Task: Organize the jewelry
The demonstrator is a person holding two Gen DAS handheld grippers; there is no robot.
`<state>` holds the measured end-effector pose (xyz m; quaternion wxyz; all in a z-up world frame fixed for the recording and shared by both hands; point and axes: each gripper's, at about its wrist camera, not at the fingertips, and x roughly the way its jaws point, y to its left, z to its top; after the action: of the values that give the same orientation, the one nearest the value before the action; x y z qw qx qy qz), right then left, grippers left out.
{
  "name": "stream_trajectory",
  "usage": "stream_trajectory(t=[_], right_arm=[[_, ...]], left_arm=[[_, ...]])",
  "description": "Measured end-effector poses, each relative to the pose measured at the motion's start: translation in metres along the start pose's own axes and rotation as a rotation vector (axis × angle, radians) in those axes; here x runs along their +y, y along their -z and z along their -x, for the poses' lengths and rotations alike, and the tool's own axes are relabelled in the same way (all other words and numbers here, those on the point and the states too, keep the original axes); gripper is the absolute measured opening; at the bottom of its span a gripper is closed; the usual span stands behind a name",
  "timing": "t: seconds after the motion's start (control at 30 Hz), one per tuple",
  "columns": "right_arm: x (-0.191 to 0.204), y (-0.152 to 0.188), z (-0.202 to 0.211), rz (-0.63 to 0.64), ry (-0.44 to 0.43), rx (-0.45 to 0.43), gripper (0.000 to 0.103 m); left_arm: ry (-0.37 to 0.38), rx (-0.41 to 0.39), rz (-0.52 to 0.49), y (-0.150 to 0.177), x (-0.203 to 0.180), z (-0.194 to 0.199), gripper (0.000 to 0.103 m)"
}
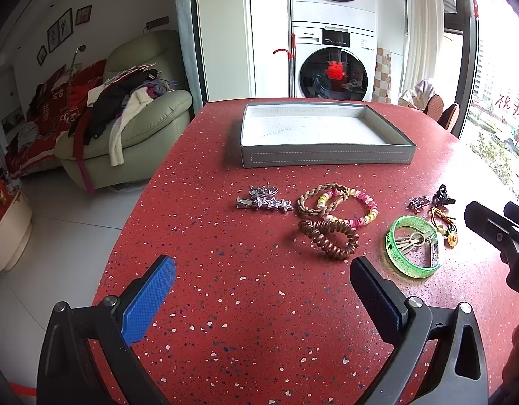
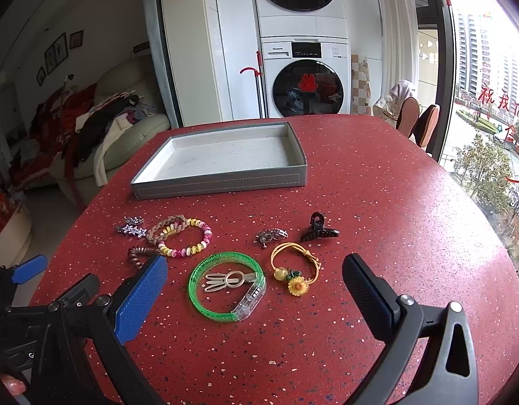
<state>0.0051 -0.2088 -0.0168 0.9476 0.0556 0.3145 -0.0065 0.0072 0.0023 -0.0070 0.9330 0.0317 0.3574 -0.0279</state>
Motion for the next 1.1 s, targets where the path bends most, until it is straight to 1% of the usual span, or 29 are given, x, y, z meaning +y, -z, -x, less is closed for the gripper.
stream_trajectory(t=[1.1], right_arm=[[0.0045, 0.0006, 0.0001, -0.001, -0.003, 0.002, 0.103]], left_arm=[[0.0, 0.002, 0.0, 0.0003, 0.0003, -0.001, 0.103]])
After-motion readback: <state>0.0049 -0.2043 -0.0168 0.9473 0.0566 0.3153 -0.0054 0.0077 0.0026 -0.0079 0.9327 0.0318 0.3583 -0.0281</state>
